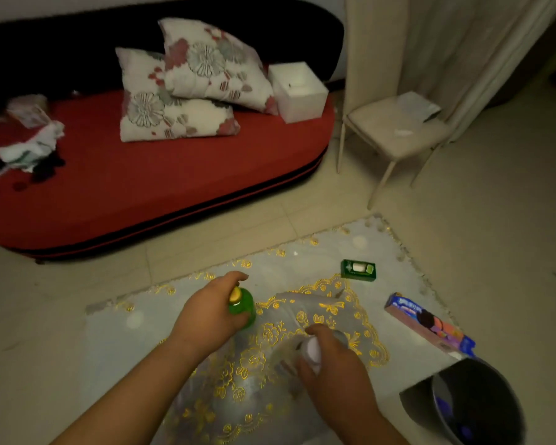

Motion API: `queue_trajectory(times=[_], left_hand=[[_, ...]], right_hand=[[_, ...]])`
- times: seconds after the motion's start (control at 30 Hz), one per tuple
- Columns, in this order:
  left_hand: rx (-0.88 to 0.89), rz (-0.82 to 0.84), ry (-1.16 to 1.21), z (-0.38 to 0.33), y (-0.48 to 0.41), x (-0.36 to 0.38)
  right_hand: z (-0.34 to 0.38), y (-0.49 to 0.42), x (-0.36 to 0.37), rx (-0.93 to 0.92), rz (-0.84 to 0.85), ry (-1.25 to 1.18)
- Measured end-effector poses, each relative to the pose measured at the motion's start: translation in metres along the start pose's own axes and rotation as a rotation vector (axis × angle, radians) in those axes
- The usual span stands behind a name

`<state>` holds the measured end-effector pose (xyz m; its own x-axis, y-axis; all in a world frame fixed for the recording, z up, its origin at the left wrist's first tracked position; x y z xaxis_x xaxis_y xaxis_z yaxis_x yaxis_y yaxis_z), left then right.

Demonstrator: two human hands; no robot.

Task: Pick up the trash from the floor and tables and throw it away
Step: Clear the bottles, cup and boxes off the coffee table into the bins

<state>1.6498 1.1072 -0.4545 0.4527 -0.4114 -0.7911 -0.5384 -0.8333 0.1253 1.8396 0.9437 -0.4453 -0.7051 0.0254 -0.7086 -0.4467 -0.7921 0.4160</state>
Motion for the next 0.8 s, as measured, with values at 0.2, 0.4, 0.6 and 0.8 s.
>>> queue_trajectory(times=[0.2, 0.4, 0.6, 0.8], left_hand=[[0.117, 0.023, 0.014, -0.104, 0.005, -0.043], [0.269, 0.063, -0.004, -0.229, 0.003, -0.019], [0.370, 0.091, -0.061, -0.355, 0.006, 0.052], [0.414, 0.121, -0.103, -0.466, 0.005, 0.144]], right_hand=[[0.012, 0.040, -0.115, 0.021, -0.183, -0.037], [-0.039, 0.076, -0.215, 0.092, -0.350, -0.119], [-0.146, 0.105, -0.302, 0.159, -0.424, -0.210], [-0.265, 0.123, -0.360, 0.230, -0.482, -0.229]])
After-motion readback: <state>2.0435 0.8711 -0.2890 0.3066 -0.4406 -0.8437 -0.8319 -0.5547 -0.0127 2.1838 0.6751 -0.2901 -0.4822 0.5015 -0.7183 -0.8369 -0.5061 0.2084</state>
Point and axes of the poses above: each hand's wrist, its own y-axis away from the middle knuckle, its own x-axis out of the palm, z = x × y, the point moved 3 cm from there along -y, towards the middle knuckle, and after that the axes turned 9 degrees about x, right-handed, at the moved point
